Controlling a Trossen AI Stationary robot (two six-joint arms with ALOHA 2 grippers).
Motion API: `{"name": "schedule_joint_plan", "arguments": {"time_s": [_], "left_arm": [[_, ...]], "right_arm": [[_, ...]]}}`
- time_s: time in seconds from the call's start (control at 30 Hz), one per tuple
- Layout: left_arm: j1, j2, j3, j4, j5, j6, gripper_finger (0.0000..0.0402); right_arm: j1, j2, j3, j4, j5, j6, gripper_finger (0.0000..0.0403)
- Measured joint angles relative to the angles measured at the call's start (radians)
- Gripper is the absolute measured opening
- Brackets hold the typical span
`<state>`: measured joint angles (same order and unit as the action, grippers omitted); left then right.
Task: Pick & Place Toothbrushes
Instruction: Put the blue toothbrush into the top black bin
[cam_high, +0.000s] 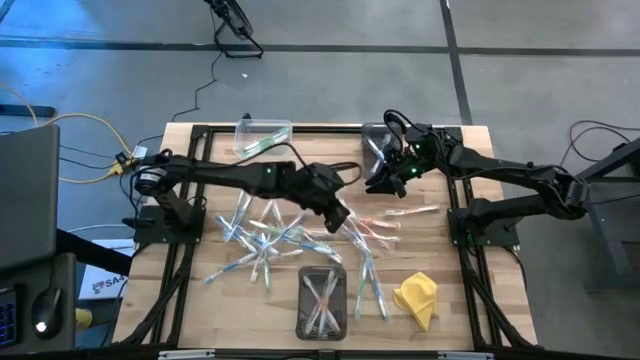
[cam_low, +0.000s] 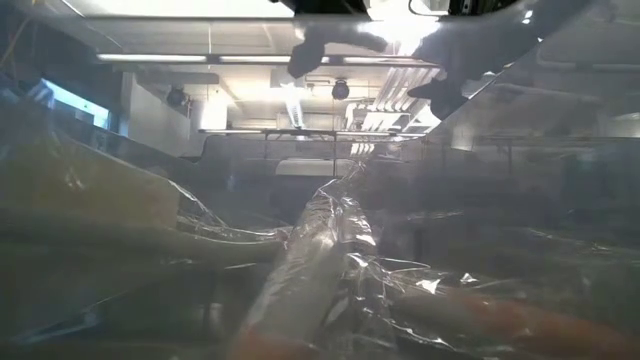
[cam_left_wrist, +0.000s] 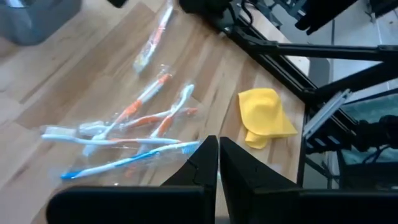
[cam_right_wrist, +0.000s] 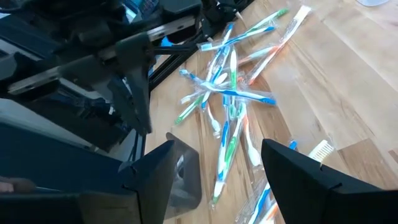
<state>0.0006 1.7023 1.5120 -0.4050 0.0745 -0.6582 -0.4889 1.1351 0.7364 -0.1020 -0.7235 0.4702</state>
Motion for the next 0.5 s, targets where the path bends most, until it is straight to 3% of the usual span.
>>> {"name": "schedule_joint_plan", "arguments": {"time_s": [0.27,0.5], "left_arm": [[0.036,0.000,0.000,-0.003,-0.002,0.016,0.0012],[0.023,-0.013,-0.001,0.010,-0.114,0.210,0.0012]], "right_arm": [[0.000,0.000,0.000,0.000,0.036,0.030,0.0231],[0.000,0.000,0.000,0.000,0.045,0.032,0.0231]]}}
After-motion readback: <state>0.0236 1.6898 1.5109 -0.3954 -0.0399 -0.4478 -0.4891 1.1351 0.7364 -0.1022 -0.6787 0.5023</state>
